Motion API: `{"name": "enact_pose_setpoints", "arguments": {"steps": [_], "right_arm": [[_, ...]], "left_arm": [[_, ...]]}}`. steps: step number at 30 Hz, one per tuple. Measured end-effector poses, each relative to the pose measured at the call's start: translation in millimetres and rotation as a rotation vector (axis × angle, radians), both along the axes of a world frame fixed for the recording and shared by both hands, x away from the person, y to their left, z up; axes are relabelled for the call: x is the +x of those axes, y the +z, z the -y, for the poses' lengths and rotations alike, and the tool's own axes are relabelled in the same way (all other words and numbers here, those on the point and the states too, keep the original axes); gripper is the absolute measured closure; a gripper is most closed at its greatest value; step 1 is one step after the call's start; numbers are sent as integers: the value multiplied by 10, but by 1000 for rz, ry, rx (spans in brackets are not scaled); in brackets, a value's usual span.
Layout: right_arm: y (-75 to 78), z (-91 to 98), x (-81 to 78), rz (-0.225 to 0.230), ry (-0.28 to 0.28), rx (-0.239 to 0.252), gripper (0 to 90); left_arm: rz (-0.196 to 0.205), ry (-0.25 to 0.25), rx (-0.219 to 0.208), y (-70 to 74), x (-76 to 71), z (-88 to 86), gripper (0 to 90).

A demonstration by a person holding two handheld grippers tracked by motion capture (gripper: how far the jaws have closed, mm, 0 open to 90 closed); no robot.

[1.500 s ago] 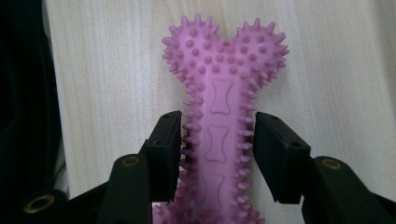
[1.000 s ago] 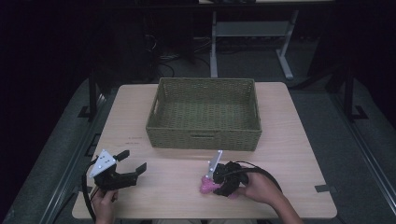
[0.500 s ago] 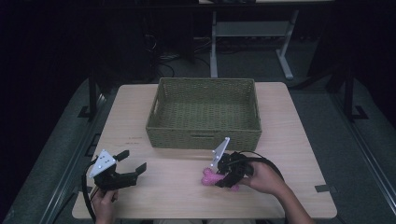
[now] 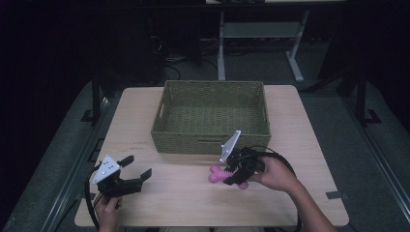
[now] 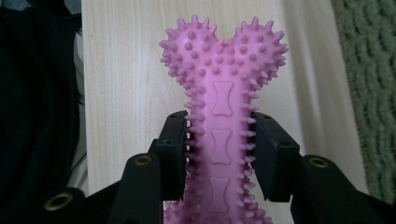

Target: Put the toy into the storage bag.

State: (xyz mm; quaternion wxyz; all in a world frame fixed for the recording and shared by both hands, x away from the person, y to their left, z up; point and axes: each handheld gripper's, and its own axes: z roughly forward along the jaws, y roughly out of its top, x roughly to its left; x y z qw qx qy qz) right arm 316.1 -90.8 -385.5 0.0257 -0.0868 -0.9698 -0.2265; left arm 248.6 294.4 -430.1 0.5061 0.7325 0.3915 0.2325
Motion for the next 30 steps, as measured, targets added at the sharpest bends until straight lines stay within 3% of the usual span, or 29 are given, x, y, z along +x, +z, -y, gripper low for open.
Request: {"name": "enact_pose_setpoints", "arguments": {"steps": [17,23,30], "right_arm": [[369,-19,234,15,10,23,582],[497,-49,312,29,14,7,582],[608,-51,447,15,10,12,582]], "left_arm": [[1,1,1,1,-2,-3,138],[1,1,3,1,-2,-4,138],[3,-5,9,0,0,7,138]]}}
